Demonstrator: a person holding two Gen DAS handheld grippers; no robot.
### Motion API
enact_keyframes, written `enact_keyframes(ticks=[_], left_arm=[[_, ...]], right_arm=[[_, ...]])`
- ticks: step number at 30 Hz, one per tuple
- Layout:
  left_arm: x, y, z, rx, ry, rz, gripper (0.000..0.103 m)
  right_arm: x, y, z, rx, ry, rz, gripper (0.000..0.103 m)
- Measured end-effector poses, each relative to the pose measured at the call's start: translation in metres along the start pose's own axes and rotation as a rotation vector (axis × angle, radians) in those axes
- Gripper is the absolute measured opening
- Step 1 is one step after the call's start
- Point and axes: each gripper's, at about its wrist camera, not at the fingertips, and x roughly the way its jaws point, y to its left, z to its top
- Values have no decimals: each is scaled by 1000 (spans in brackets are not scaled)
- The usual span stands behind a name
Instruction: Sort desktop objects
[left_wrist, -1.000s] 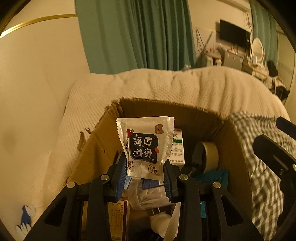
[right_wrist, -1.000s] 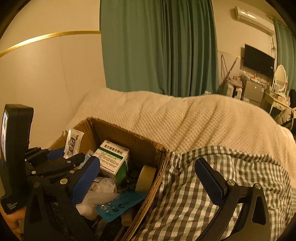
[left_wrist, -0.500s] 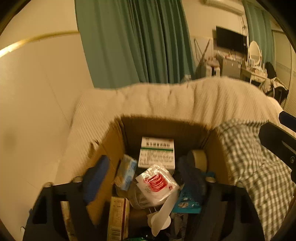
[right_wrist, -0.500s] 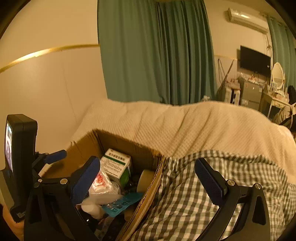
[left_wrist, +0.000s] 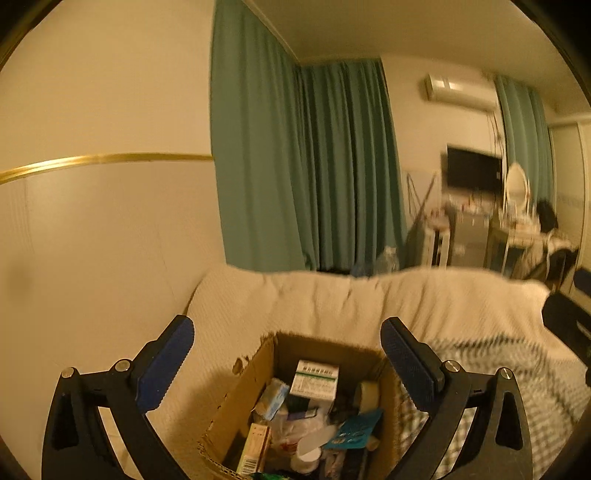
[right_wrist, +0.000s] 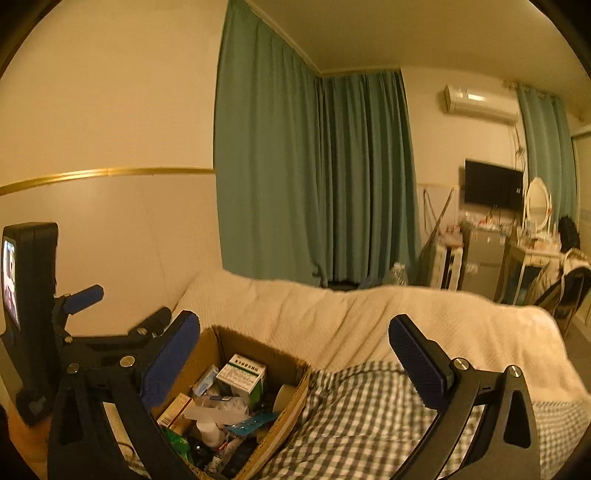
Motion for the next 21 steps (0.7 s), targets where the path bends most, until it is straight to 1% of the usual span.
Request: enact_keyframes(ticks=[4, 7, 9, 15, 17, 21], left_arm=[[-30, 0, 10, -34, -59, -4, 103], [-50, -5, 15, -54, -103, 3, 103], [-58, -11, 15, -60, -115, -15, 103], [-68, -36, 13, -57, -133, -62, 103], [-70, -50, 9, -49, -141, -74, 103], [-76, -81, -1, -27, -142, -123, 103]], right_arm=[[-35, -9, 10, 0, -55, -9, 103], [-52, -17, 11, 13, -70, -5, 103], [-59, -22, 9, 10, -77, -19, 103], [-77, -44, -4, -5, -81, -98, 103], [-84, -52, -10, -14, -82, -133, 103], [-99, -70, -18, -14, -96, -190, 103]])
